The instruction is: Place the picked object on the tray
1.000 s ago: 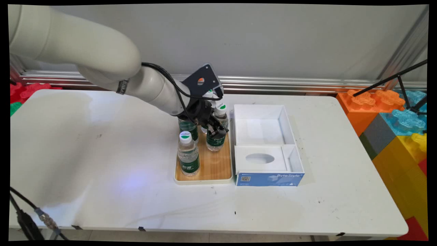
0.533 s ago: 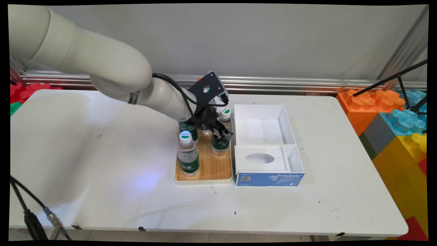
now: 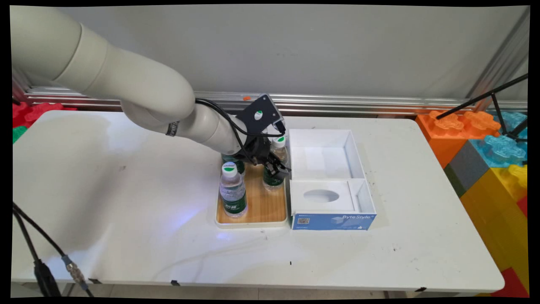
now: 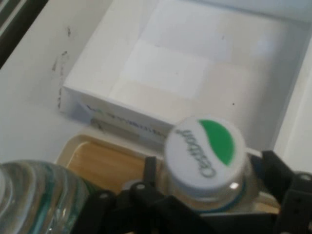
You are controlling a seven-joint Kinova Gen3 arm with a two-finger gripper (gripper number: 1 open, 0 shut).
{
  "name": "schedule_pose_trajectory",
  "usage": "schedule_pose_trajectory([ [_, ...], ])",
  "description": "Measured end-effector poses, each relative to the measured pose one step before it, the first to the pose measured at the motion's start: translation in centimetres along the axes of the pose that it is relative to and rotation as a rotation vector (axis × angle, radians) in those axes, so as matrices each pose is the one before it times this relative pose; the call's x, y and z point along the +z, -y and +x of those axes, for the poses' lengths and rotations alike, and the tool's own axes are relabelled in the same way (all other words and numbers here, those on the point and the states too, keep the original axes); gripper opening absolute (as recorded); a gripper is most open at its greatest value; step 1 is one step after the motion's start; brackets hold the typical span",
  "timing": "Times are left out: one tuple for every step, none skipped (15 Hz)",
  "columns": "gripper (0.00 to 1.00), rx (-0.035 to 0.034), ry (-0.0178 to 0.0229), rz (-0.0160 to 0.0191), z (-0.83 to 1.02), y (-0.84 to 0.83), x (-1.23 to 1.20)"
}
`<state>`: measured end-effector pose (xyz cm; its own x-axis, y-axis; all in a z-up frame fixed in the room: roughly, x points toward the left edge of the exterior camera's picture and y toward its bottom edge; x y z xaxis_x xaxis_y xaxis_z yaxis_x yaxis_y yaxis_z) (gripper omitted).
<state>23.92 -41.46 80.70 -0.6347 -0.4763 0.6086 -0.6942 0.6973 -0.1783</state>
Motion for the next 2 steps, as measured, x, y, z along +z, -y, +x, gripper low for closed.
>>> schedule_pose_trajectory([
  [1.0, 0.00154, -0.00151, -0.00295, 0.012, -0.083, 0.11],
  [1.0, 0.00097, -0.00015, -0.00302, -0.005, -0.088, 0.076],
])
